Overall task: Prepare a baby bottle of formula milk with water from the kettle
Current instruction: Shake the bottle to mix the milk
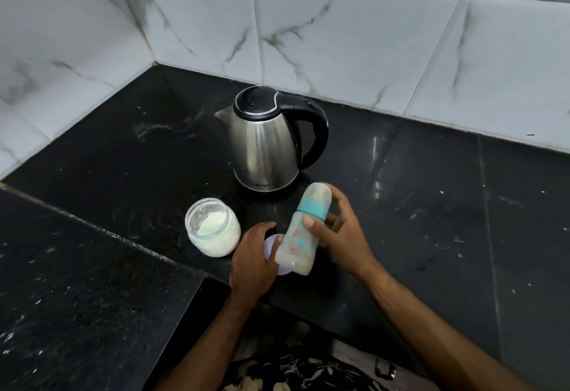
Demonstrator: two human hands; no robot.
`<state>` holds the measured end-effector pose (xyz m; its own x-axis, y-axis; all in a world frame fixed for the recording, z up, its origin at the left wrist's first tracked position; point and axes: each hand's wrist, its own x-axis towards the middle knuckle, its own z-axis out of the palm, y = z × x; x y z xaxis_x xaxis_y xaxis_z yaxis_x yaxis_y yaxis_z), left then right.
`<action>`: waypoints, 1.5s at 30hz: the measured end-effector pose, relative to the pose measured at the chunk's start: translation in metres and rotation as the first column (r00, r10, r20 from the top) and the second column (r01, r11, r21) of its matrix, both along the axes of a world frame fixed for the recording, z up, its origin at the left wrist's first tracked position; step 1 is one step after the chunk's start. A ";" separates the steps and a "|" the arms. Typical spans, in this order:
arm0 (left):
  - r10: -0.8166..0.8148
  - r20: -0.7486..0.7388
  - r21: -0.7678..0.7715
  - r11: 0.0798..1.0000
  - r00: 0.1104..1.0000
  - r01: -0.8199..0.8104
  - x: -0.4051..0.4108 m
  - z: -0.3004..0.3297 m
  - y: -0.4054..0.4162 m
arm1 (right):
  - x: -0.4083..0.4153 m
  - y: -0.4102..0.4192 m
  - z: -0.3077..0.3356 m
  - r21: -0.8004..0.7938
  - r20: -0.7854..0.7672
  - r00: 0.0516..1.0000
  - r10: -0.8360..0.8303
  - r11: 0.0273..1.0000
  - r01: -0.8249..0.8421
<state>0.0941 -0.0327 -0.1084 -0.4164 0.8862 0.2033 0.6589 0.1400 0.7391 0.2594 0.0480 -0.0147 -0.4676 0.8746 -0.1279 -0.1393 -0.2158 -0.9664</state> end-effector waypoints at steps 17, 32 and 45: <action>0.061 -0.020 0.012 0.998 0.998 -0.061 0.007 0.008 -0.001 | 0.002 0.024 0.011 -0.211 -0.199 0.891 -0.407 0.906 0.367; 0.035 -0.024 0.006 0.999 0.999 -0.035 0.005 0.008 -0.001 | -0.005 0.009 0.007 -0.221 -0.184 0.920 -0.347 0.926 0.305; 0.023 -0.013 -0.003 1.000 1.000 -0.023 0.004 0.009 -0.001 | -0.001 0.000 0.009 -0.159 -0.154 0.958 -0.241 0.963 0.217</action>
<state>0.0985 -0.0336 -0.0997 -0.4339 0.8772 0.2056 0.6646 0.1576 0.7304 0.2582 0.0481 -0.0060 -0.2824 0.9400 -0.1914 -0.3606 -0.2889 -0.8869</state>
